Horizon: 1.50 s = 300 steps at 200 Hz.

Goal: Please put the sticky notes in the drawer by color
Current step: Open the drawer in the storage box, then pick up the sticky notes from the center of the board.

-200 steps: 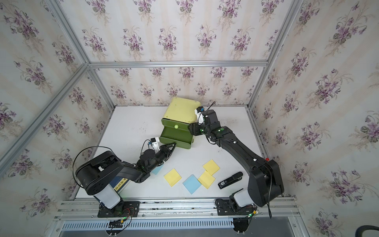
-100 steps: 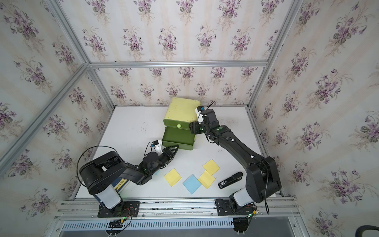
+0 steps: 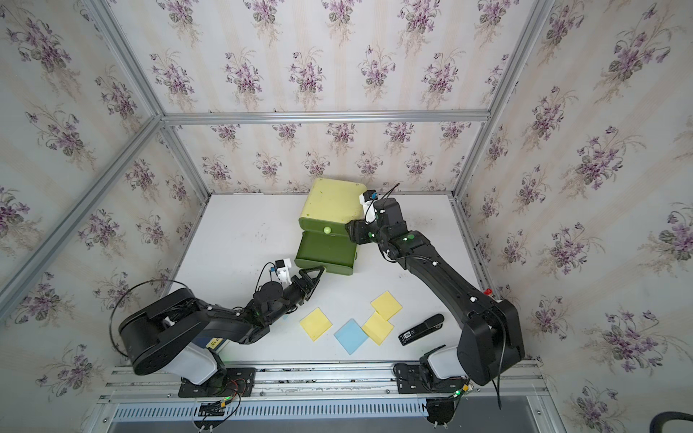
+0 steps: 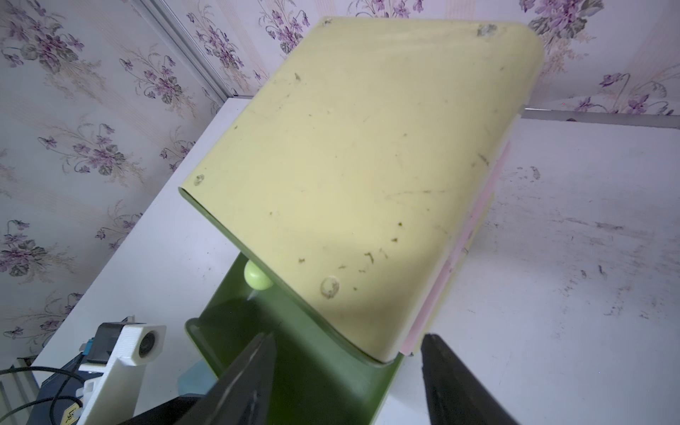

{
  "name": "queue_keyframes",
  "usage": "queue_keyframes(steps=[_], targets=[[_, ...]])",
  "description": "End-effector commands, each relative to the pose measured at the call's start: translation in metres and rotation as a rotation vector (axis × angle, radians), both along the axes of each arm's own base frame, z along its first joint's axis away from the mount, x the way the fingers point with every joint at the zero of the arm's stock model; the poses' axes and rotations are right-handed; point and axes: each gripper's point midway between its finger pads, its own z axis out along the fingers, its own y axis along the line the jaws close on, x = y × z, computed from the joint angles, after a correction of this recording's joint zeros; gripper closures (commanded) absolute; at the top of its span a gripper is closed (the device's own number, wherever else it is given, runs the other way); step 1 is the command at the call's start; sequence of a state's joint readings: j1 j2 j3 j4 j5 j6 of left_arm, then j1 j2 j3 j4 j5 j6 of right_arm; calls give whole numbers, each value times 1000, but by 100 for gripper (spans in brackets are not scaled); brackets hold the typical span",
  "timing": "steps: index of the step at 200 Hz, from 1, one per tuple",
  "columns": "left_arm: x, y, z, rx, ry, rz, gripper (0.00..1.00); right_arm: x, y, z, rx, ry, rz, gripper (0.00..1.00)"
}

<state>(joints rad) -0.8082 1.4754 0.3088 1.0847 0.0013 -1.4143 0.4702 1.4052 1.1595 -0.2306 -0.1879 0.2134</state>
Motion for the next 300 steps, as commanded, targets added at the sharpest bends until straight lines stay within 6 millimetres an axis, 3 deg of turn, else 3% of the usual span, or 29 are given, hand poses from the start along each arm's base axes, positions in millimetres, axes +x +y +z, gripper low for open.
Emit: queue_keyframes(steps=[1,54,94,115,140,172,220,259,300], targets=[[-17,14,-14,152,62,-32,21,-11,0,3,31,15,14,32],[-59,75,-2,393,84,-20,17,-39,-10,-4,43,49,25,31],[-92,128,6,697,75,-64,9,-81,-26,-27,28,155,33,31],[-103,146,8,794,85,-81,7,-106,-35,-40,27,209,32,30],[-118,146,-12,920,195,-216,0,-127,-44,-46,40,233,29,30],[-127,140,-29,1163,372,-465,1,-139,-47,-50,44,249,40,30],[-109,116,-22,1244,324,-626,1,-160,-44,-66,76,298,99,31],[-95,111,-34,1323,380,-740,1,-178,-46,-79,102,320,122,31],[-81,103,-59,1328,454,-841,1,-187,-41,-73,184,316,143,32]])
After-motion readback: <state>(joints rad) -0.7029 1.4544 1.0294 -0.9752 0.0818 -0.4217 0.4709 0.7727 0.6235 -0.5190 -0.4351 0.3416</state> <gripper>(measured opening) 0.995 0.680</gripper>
